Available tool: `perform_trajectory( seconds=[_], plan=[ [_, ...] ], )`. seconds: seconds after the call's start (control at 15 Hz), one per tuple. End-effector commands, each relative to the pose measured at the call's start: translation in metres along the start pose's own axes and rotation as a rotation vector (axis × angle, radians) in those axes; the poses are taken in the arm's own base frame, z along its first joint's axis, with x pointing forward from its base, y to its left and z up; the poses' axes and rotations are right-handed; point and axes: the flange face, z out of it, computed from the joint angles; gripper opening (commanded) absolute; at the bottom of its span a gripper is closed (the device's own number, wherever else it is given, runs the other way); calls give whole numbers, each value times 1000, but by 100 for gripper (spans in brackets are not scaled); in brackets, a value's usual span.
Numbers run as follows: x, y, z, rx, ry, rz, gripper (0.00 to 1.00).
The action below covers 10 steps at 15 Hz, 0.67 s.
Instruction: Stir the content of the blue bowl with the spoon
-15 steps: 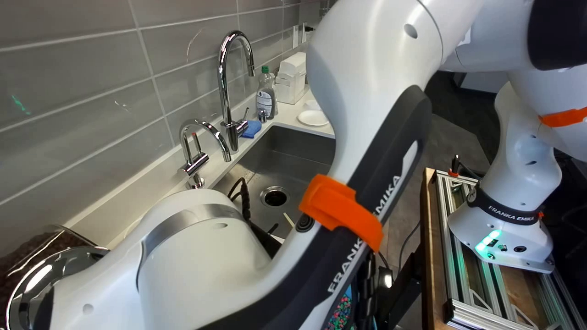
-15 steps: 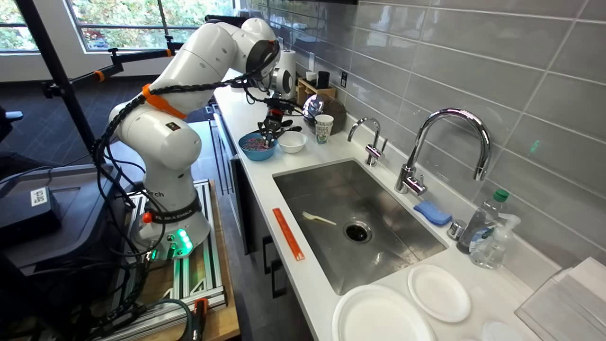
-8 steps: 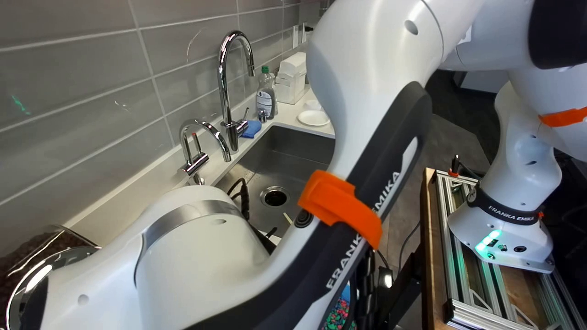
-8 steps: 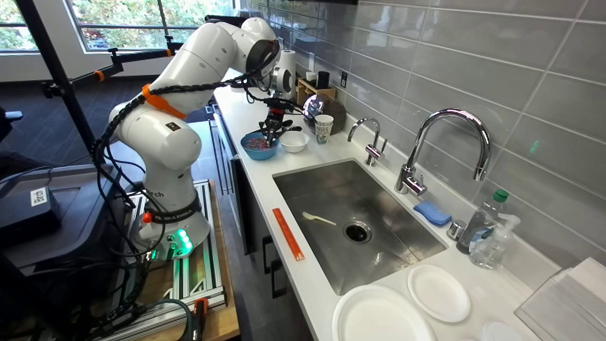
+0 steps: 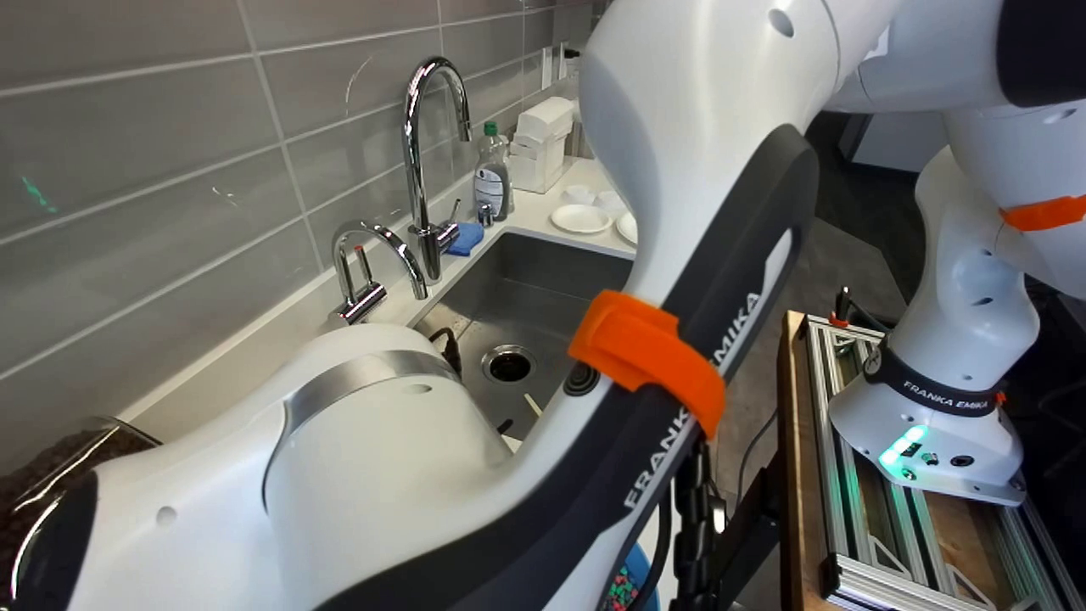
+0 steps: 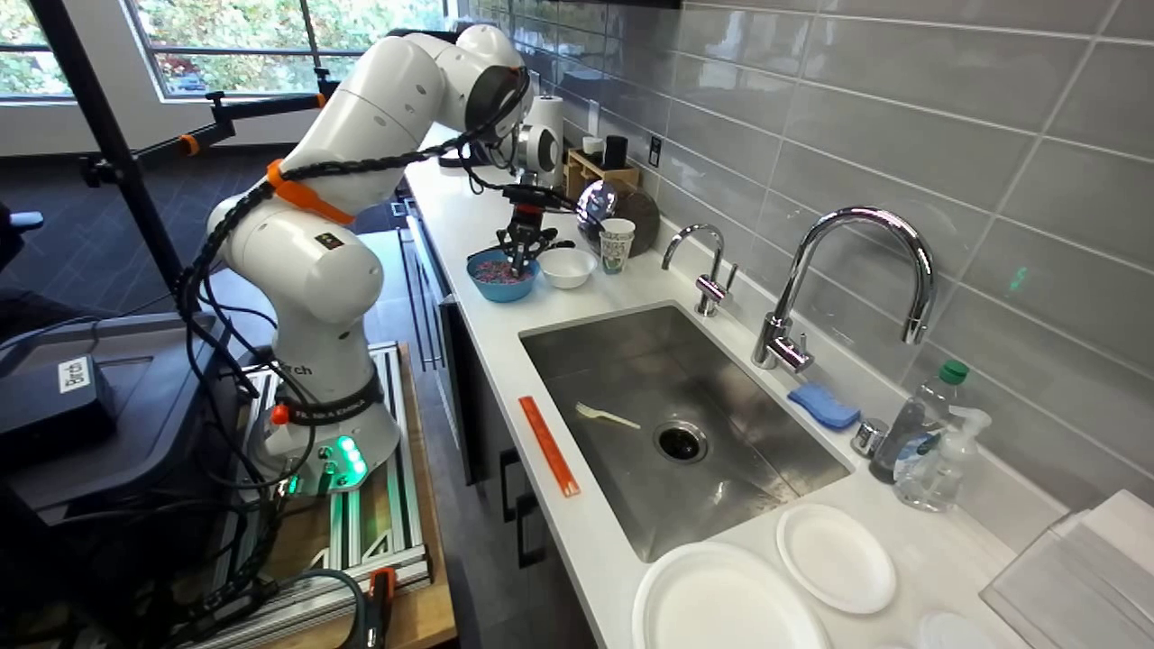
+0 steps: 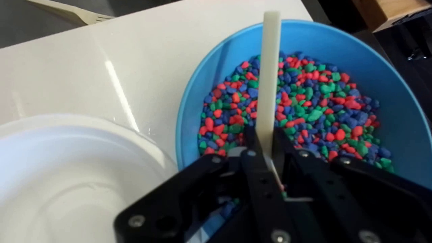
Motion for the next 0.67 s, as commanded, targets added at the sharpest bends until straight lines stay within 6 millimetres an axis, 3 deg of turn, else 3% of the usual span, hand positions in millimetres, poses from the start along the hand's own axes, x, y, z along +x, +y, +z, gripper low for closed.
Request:
perform_trajectory(
  seconds=[0.0,0.6],
  plan=[
    [-15,3,1,-21,56,41,4],
    [-39,8,8,-57,189,77,4]
  ],
)
